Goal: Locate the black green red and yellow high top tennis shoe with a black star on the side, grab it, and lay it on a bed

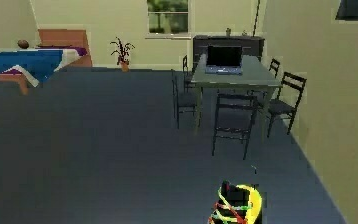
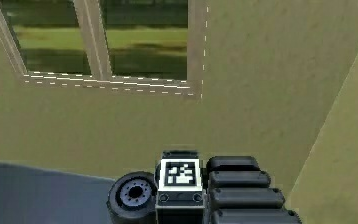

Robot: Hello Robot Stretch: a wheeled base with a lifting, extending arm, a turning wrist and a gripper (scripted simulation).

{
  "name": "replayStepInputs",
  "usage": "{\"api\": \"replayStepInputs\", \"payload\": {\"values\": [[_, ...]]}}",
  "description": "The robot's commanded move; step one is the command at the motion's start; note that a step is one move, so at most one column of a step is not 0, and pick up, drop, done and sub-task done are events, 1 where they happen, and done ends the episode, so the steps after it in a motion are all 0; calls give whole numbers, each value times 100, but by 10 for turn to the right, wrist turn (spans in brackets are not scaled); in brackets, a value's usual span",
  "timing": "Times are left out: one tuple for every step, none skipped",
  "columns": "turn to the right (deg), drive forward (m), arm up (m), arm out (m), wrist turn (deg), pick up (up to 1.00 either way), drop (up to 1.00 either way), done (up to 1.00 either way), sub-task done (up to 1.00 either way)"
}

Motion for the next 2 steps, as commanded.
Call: {"api": "replayStepInputs", "payload": {"values": [[450, 0, 0, 0, 0, 0, 0, 0, 0], [240, 0, 0, 0, 0, 0, 0, 0, 0]]}}
